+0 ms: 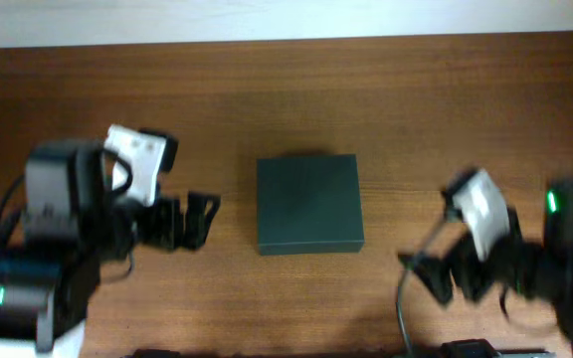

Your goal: Pack container

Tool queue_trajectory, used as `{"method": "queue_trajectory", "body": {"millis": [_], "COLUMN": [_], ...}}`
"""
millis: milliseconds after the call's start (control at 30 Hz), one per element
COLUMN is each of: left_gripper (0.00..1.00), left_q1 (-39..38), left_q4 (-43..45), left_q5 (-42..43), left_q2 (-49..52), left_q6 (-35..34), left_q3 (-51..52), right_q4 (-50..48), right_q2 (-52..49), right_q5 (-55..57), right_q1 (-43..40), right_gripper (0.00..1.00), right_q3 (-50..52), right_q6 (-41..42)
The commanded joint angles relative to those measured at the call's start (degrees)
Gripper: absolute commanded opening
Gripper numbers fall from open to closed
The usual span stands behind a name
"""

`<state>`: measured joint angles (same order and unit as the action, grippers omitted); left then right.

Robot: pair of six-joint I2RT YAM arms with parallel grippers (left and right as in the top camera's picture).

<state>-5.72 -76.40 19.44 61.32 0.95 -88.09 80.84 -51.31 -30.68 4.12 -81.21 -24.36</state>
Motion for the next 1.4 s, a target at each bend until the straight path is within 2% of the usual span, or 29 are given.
{"method": "queue_trajectory", "body": {"millis": [0,200,400,933,1133,1367], "left_gripper": [0.99,0.99,0.99,0.99,0.99,0.99], "left_q1": [-0.17,-0.13,-0.13,-0.13,-0.13,0.2], "left_q4": [-0.04,1.86,5.33,6.49,4.24,14.38], "left_q5": [-2.82,-2.78,-2.97,-2.75,-3.17,-18.43], "left_q2": [-5.57,-17.53,-24.94,-25.4,-25.4,-26.75], "left_q6": [-2.29,-3.34,-3.3,-3.3,-3.21,-3.06], "left_q3": [6.4,17.97,24.35,24.41,24.41,26.88], "right_q4": [-1.2,-1.7,-2.4,-2.21,-2.21,-2.21], "right_q2": [7.5,18.95,20.94,20.9,20.9,20.9], "right_q5": [-0.07,-0.11,-0.33,-0.28,-0.28,-0.28], "right_q1": [0.31,0.31,0.33,0.33,0.33,0.33], "right_gripper": [0.99,0.99,0.99,0.99,0.99,0.99], "right_q3": [7.69,17.99,19.52,19.54,19.54,19.54], "right_q6": [-1.09,-0.61,-0.26,-0.26,-0.26,-0.26]}}
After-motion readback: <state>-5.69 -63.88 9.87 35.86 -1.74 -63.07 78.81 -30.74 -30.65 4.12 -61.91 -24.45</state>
